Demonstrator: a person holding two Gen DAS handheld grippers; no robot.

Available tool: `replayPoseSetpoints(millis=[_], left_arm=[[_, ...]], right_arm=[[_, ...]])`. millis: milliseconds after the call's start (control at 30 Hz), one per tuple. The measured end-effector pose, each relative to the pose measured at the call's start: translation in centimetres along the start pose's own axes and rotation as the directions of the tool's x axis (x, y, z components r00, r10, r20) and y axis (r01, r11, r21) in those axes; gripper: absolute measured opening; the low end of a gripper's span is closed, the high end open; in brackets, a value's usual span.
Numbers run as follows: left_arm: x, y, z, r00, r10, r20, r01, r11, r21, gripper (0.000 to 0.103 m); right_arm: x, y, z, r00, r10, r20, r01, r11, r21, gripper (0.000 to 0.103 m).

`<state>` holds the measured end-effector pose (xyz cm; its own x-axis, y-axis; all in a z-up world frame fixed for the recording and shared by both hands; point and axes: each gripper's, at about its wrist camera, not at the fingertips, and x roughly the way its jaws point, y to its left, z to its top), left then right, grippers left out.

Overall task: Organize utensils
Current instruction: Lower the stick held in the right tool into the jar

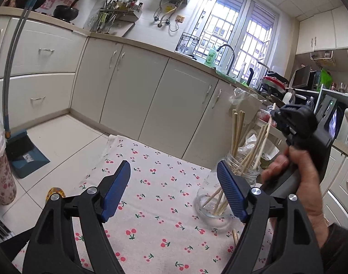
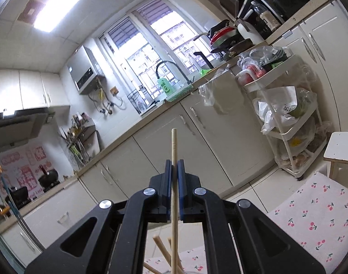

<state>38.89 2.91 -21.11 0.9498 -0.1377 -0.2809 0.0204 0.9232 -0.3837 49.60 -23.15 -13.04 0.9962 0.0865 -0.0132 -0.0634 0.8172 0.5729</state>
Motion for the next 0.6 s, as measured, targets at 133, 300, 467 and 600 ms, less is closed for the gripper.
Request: replayPoseSetpoints(millis=[133,300,467,600], left_arm=[[0.8,0.4,0.0,0.998,0.035,-0.050,-0.035,0.999,-0.014,0.077],[1.7,0.6,0.3,0.988,0.100,-0.114,-0.103,0.995,-0.015,0.080],[2.3,0.3,0.3,0.976,0.137,-0.172,-0.136,0.991,0.015,0.083],[2.2,-0.3,0.5,0.971,0.141,-0.195,-0.136,0.990,0.042,0.087]], right_arm=[[-1.0,0.9,-1.6,1.000,0.006,-0.018,-0.008,0.997,-0.078,0.006],[-2.8,2.0,-3.2,0.998,0.018,-0.068,-0.029,0.984,-0.174,0.006],[-4.2,2.4,-4.3,0.992,0.015,-0.123,-0.043,0.972,-0.233,0.006],[-4.6,2.1,-5.0,0.984,-0.007,-0.180,-0.040,0.967,-0.252,0.006]])
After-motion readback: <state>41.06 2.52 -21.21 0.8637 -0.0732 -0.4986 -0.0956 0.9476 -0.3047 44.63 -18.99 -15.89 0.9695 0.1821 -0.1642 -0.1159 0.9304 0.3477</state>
